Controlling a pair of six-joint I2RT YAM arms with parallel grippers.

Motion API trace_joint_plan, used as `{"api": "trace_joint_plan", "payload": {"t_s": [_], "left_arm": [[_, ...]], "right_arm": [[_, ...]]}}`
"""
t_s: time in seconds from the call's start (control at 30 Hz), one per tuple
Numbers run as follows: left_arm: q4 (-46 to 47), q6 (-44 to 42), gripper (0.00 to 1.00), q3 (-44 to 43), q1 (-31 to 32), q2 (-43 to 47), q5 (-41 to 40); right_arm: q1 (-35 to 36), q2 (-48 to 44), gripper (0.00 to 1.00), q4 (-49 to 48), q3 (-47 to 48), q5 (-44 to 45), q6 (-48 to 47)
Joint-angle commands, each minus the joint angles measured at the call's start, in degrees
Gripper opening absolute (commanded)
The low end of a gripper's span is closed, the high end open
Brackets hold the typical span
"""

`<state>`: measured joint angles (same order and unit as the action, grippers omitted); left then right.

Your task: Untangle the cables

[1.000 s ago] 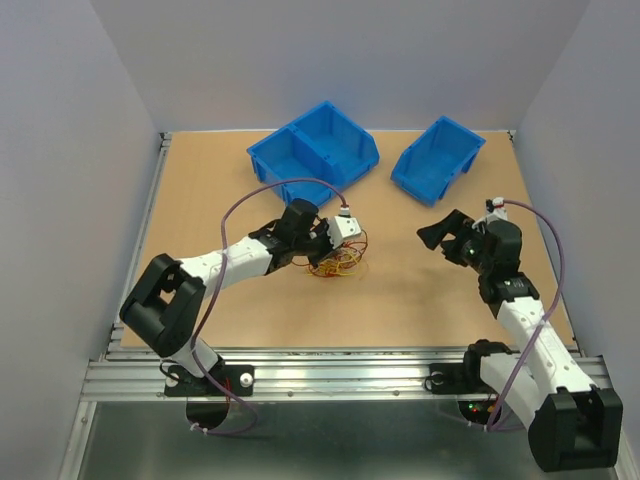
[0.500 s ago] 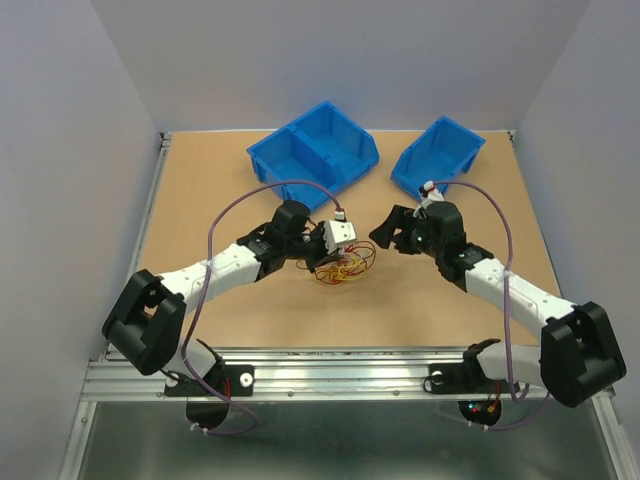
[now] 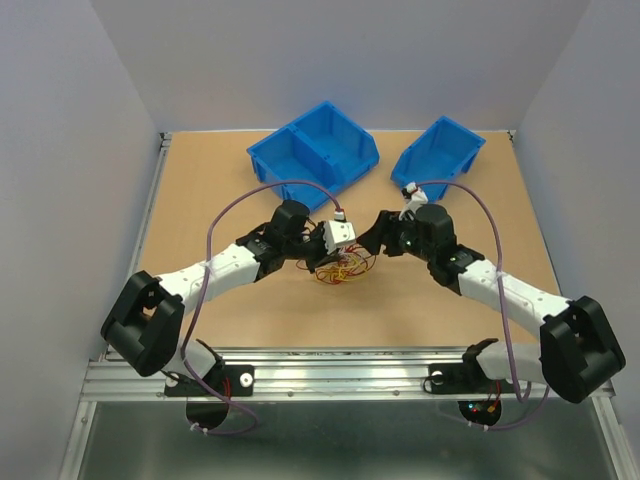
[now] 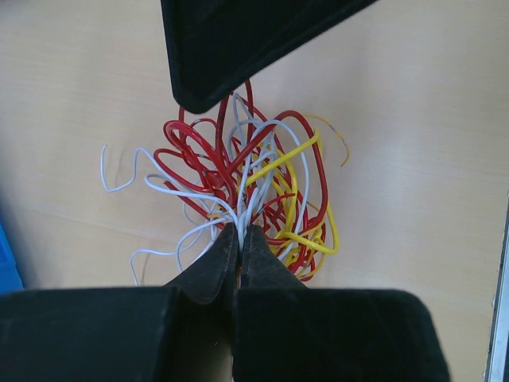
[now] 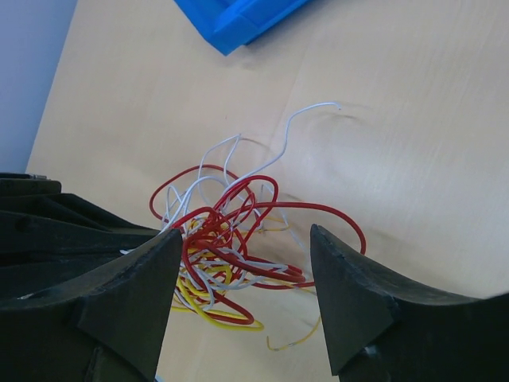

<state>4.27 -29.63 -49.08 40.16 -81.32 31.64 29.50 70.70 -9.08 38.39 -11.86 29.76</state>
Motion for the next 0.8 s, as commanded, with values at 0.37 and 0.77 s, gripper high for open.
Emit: {"api": "trace_joint_plan", "payload": {"t_s": [0.37,0.77], "left_arm": [[1.7,-0.17,0.0,1.27,0.27,5.03,0.71],[9.08,3.96,0.0,4.78,-1.84,11.17,-6.94]], "right_arm": [[3.2,3.22,0.21,-3.84,-1.21,-0.63,-1.72],[3.11,-3.98,0.0,0.38,-2.97,11.5,1.71]]}}
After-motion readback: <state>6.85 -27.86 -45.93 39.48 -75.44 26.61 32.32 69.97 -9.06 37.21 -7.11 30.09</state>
